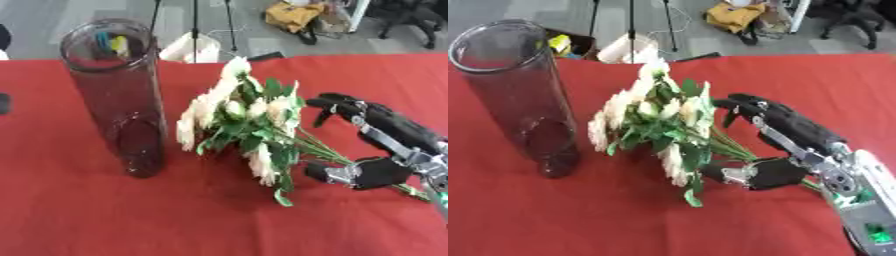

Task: Arrange flowers into the vase.

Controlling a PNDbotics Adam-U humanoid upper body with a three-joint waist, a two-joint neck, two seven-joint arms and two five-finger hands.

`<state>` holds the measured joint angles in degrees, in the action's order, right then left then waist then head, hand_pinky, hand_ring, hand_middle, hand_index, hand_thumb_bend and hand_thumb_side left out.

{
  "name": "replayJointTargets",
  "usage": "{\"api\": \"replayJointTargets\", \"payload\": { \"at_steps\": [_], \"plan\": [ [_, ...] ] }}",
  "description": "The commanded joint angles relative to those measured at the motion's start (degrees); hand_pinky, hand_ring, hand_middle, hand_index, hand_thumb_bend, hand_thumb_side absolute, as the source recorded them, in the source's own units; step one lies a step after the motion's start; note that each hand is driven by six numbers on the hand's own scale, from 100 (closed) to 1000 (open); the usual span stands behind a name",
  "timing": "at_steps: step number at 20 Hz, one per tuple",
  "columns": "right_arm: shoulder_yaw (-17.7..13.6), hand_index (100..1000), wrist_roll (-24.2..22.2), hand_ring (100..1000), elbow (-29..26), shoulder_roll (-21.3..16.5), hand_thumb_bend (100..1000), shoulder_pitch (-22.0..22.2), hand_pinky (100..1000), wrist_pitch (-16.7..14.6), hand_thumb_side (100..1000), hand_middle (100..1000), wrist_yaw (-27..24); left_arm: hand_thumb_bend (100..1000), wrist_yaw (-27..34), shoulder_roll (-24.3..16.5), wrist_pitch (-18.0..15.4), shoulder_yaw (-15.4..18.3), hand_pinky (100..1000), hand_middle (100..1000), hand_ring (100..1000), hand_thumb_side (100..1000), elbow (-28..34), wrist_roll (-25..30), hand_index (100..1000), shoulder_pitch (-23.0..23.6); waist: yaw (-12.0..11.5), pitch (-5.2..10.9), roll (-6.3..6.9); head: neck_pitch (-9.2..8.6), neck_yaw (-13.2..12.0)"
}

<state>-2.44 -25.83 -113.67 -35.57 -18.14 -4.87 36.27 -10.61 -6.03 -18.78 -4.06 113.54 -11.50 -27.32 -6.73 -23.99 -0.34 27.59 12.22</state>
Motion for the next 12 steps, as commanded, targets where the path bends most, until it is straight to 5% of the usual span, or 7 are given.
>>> {"api": "replayJointTargets", "payload": {
  "at_steps": [1, 7, 12],
  "plan": [
    [-0.6, 1000, -2.8, 1000, -0.9, -0.8, 591, -0.7, 1000, 0.5, 862, 668, -0.2, 158, 0.1, -0.6, 0.0, -0.7, 610, 673, 489, 1000, 1.0, 0.2, 795, -0.5, 0.1, 1.06, -0.02, -0.73, 0.2],
    [-2.5, 1000, -6.9, 1000, -0.9, -0.4, 652, -0.9, 1000, 1.5, 776, 649, -0.8, 156, -0.2, -0.6, 0.1, -0.7, 610, 673, 488, 1000, 1.0, 0.2, 794, -0.3, 0.5, 0.92, 0.19, -0.83, 0.1],
    [-2.9, 1000, -6.0, 1000, -0.9, -0.3, 609, -0.9, 1000, 2.9, 757, 617, -0.7, 155, -0.4, -0.5, 0.1, -0.7, 610, 672, 488, 1000, 1.0, 0.2, 794, -0.3, 0.5, 0.88, 0.4, -0.95, 0.2]
  ]
}}
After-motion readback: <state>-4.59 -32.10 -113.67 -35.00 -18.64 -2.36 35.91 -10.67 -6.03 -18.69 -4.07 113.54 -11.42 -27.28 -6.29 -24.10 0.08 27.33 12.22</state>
